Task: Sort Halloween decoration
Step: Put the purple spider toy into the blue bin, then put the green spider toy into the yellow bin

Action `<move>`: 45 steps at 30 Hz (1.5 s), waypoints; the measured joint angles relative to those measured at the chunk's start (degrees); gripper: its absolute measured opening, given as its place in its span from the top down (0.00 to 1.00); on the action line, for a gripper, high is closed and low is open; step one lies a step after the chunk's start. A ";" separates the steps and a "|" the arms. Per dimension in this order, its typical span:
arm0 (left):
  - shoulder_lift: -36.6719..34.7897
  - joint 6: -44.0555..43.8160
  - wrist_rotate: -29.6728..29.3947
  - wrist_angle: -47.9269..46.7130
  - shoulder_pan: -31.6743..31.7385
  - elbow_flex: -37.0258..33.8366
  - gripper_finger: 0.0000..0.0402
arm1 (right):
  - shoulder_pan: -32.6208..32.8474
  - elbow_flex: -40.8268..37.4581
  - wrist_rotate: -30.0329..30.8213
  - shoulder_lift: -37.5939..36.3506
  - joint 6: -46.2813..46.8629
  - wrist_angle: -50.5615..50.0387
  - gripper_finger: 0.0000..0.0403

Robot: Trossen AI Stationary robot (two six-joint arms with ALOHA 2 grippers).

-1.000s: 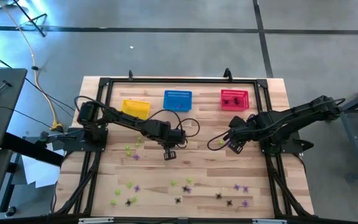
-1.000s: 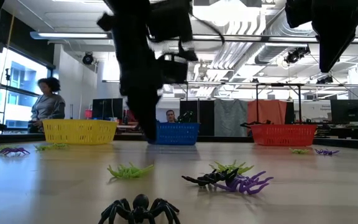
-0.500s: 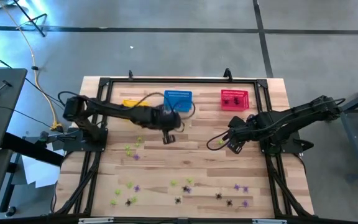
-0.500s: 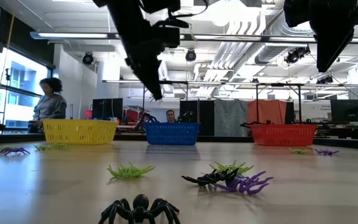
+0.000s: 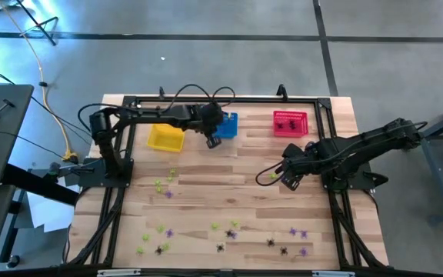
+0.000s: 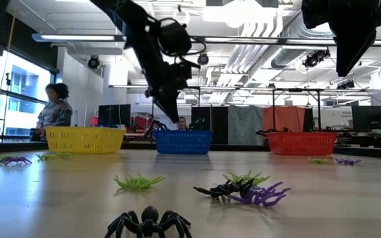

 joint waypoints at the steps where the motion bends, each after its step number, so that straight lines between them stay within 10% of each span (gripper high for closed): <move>1: 0.34 0.33 0.40 0.23 0.52 0.00 1.00 | 0.00 0.00 0.00 0.02 0.00 0.04 0.68; 25: -5.62 -0.39 -0.64 -7.52 -0.70 0.04 0.74 | 0.00 0.00 0.00 0.02 0.00 0.21 0.68; 37: -27.09 -26.07 -3.42 -29.09 -18.94 -7.22 0.75 | 0.00 0.00 0.00 0.02 0.00 0.89 0.68; 45: -29.47 -40.89 -5.67 -27.84 -29.97 -19.22 0.75 | 0.00 0.00 -0.02 0.02 0.00 1.00 0.68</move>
